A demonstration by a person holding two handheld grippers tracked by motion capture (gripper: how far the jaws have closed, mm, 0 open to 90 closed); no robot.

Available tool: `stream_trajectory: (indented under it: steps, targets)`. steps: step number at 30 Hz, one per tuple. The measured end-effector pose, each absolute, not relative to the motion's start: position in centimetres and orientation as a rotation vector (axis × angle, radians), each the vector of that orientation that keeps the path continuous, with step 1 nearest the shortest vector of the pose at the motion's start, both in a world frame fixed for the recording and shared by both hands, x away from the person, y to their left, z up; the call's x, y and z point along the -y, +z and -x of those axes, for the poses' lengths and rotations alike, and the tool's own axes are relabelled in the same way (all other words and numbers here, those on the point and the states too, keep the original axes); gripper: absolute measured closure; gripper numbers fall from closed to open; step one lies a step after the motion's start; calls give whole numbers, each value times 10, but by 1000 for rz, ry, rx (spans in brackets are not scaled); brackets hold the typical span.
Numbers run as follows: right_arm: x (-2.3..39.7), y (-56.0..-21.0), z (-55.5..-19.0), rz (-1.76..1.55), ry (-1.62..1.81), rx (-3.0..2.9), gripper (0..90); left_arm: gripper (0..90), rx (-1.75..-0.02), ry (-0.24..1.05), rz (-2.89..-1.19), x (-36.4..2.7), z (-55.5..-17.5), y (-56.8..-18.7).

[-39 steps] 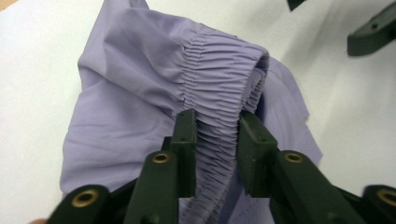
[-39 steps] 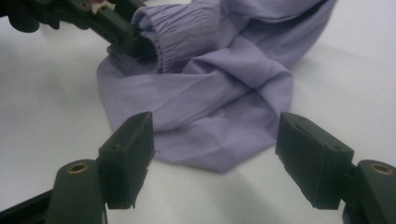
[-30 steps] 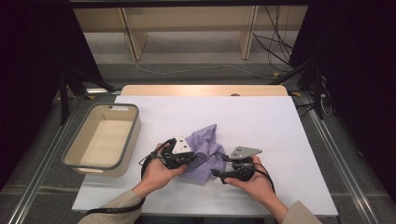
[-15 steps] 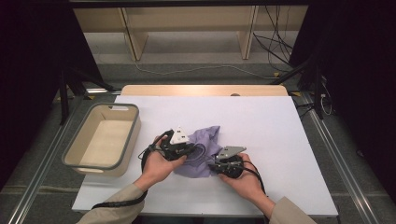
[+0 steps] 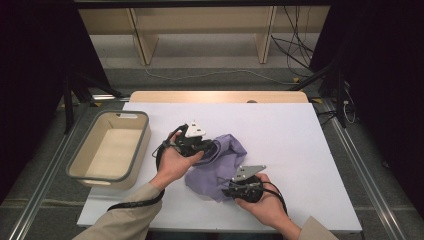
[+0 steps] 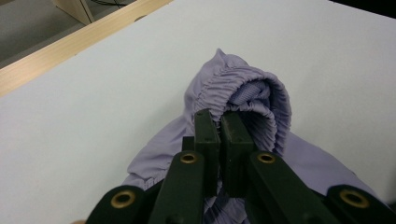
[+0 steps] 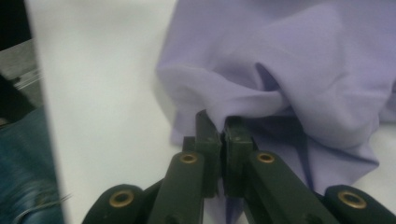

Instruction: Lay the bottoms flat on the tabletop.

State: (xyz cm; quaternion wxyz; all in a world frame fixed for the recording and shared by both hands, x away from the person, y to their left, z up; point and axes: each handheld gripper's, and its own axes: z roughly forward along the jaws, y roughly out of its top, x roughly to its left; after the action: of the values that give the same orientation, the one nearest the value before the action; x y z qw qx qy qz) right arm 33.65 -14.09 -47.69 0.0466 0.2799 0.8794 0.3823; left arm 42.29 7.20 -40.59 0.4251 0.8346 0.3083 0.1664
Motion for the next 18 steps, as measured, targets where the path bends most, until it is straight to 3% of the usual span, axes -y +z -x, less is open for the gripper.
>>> stream_trajectory:
  steps: [12, 18]
  targets:
    - [137, -478, -281, -762, 1195, -2821, 872, 864, -766, 397, -2122, -52, -438, -406]
    - [139, -474, -273, -760, 1230, -2802, 684, 863, -759, 388, -2136, -46, -442, -409]
